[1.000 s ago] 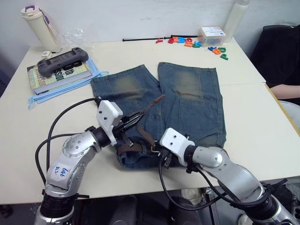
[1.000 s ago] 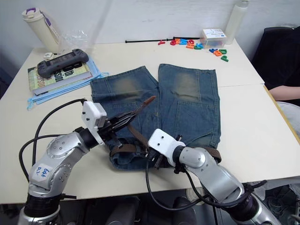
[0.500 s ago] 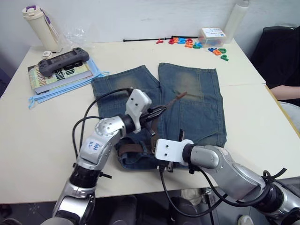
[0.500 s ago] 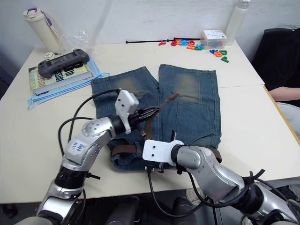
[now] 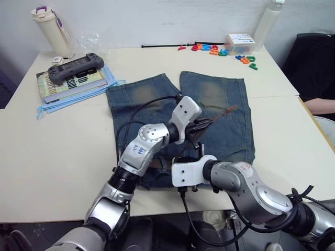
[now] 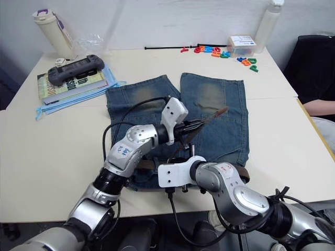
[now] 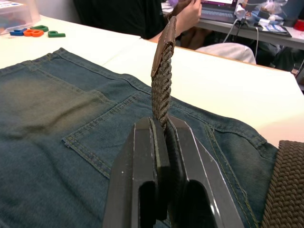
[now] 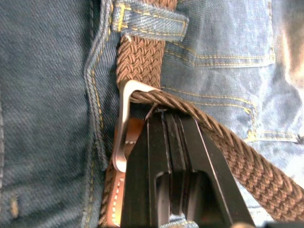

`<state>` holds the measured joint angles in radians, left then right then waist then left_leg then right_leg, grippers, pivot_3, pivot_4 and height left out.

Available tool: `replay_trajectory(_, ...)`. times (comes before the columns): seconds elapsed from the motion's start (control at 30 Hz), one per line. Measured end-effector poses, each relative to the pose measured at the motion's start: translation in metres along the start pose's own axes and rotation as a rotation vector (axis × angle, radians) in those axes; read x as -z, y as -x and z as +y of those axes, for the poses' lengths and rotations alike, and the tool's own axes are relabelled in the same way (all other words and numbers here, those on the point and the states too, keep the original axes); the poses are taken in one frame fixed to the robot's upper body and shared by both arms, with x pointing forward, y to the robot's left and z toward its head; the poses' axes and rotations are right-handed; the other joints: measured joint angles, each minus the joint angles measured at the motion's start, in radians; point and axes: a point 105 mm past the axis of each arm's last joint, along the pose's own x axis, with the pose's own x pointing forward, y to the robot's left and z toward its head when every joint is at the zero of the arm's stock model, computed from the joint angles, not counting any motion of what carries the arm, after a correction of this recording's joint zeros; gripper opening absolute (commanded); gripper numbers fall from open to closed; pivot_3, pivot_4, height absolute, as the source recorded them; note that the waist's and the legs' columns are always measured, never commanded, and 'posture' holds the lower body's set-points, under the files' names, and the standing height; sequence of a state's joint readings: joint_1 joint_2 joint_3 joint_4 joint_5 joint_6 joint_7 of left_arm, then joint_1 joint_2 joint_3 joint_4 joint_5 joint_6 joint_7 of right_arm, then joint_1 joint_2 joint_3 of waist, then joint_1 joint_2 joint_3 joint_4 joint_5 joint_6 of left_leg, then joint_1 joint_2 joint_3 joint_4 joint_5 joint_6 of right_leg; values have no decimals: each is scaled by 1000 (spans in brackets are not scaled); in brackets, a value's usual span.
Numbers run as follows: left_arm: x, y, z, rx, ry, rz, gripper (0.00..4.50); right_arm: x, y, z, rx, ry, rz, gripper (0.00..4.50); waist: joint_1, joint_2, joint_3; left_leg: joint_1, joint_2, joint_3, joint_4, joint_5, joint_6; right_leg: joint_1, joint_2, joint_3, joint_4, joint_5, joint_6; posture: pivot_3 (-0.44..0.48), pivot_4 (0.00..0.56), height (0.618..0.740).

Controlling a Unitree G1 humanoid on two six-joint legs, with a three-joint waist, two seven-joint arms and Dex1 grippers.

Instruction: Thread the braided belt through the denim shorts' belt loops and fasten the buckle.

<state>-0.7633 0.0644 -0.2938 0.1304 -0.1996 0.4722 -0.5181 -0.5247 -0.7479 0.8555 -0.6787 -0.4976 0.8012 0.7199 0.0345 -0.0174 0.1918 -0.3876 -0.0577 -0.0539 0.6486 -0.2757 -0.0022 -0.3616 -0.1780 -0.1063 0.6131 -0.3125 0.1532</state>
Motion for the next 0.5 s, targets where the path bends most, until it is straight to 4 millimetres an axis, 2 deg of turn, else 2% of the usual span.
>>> replay_trajectory(0.5, 11, -14, -7, 80, 10, -16, 0, 9, 1, 5, -11, 18, 44, 61, 36, -1, -17, 1, 0, 0, 1, -4, 2, 6, 0, -3, -8, 1, 2, 0, 150, 713)
